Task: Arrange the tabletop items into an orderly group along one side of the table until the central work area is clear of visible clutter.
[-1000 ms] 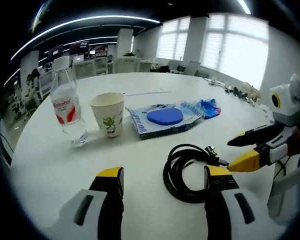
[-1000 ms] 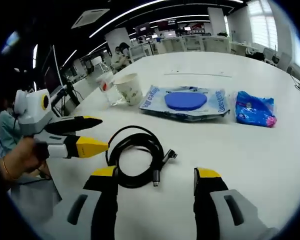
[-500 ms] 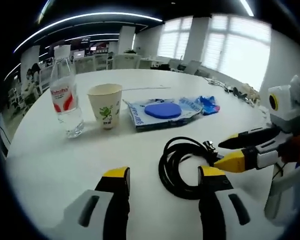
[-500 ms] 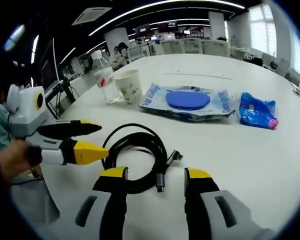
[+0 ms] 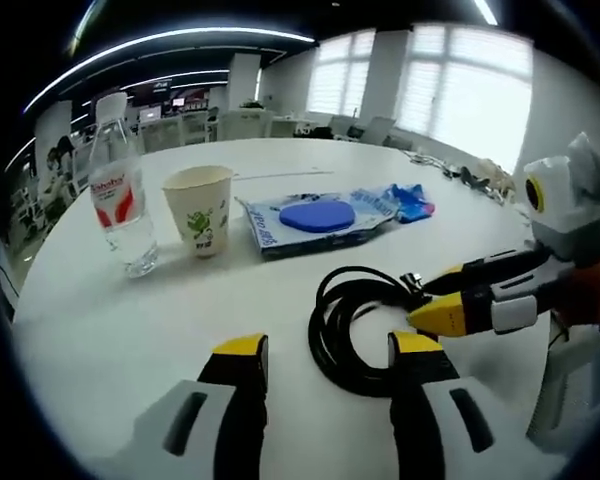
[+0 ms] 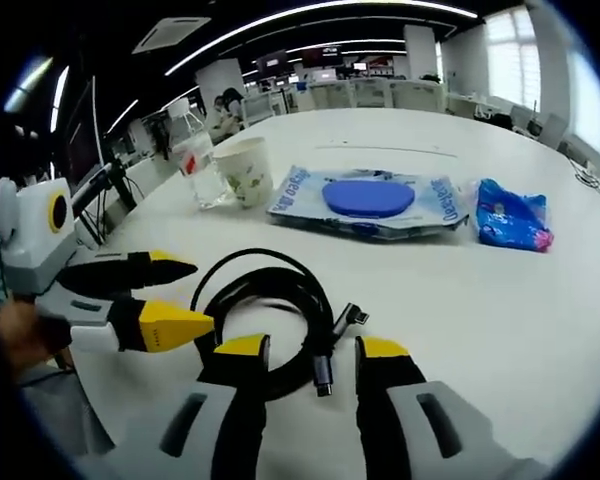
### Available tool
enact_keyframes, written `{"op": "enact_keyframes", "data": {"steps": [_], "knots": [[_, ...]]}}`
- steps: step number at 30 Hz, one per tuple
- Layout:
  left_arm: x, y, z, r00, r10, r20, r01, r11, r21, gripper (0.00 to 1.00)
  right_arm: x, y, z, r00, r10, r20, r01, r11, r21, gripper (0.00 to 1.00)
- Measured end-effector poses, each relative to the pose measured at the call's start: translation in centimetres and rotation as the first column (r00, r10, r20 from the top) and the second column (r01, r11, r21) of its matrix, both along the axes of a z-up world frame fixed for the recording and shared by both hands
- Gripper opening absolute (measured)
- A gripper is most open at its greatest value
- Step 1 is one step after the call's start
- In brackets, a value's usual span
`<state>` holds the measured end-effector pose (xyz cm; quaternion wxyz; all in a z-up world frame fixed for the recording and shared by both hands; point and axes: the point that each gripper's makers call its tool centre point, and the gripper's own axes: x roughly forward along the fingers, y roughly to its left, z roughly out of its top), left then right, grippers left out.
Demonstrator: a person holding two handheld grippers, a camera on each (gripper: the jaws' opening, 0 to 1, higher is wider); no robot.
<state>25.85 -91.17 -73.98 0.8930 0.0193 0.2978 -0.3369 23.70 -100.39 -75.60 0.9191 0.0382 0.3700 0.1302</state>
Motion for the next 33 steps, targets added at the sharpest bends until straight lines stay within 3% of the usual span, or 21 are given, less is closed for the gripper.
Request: {"op": "enact_keyframes", "data": {"steps": [5,13,21,33], "knots": [[0.2,-0.1,-0.1,1.0,0.013,0.006,-0.013,1.0,-0.001,0.41,0.2,-0.1,-0.3,1.0,-0.013,0.003,0.013,1.0,-0.019,0.28],[0.0,0.3,-1.1,0.999,0.037,-0.038,-0.036,0.999,0.025,0.24,0.4,0.2,-0.6,0.999,-0.036,0.001,0.036,0.999,-0.018,0.26],[-0.3,-0.2,-1.4,0.998,0.038,-0.045,-0.037,0.999,0.017,0.19,0.4,0.0,-0.8,0.999,-0.043,0.031,0.045,0.998,-0.05,0.22],[-0.3,-0.3,-1.7,0.988,0.11,-0.113,-0.115,0.993,-0.041,0.11,0.5,-0.3,-0.8,0.992,-0.121,0.03,0.121,0.993,0.007,0.14]]}}
